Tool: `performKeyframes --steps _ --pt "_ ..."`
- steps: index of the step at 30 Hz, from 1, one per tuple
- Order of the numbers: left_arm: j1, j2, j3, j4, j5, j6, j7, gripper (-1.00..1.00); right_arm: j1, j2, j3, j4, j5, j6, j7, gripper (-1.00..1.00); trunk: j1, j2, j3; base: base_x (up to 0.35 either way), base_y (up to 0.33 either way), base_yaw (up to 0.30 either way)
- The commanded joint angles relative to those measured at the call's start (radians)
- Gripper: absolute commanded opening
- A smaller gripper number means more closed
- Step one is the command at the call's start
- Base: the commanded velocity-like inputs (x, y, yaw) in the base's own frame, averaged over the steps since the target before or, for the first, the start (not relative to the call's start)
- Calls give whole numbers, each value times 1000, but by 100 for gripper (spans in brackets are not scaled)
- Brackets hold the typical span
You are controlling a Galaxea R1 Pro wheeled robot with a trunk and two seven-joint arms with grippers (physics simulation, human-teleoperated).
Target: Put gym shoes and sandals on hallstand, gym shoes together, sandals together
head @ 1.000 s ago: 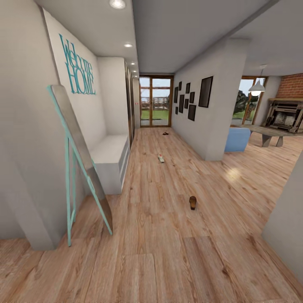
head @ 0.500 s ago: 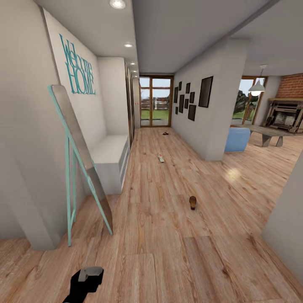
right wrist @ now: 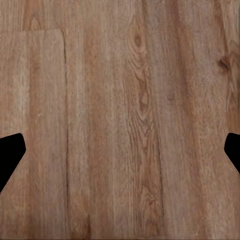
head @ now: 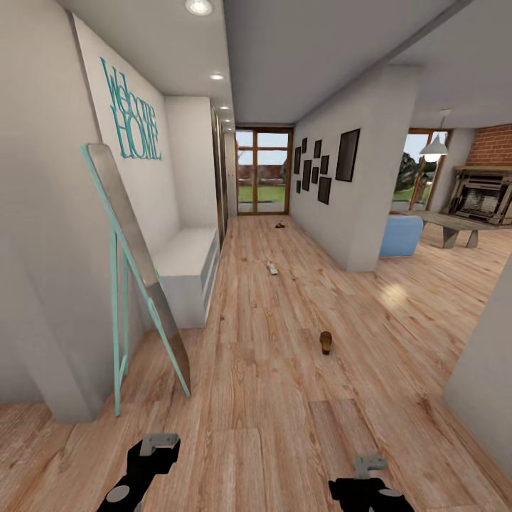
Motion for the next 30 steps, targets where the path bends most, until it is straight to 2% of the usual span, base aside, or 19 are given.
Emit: performKeyframes --steps 1,10,21,30 --pt "-1 0 1 1 1 -3 0 100 -1 0 0 -8 -1 7 2 100 0 -1 -1 0 0 0" --pt "-2 0 -1 0 -1 -3 0 100 -1 1 1 -34 0 15 2 100 0 -1 -1 -5 5 0" --pt "-2 1 3 -2 0 -4 0 100 -1 2 4 -35 6 16 1 100 0 -1 -1 -156 182 0" --pt "-2 1 2 -2 0 -4 0 100 0 3 4 -35 8 16 -1 100 0 -1 -1 -39 45 0"
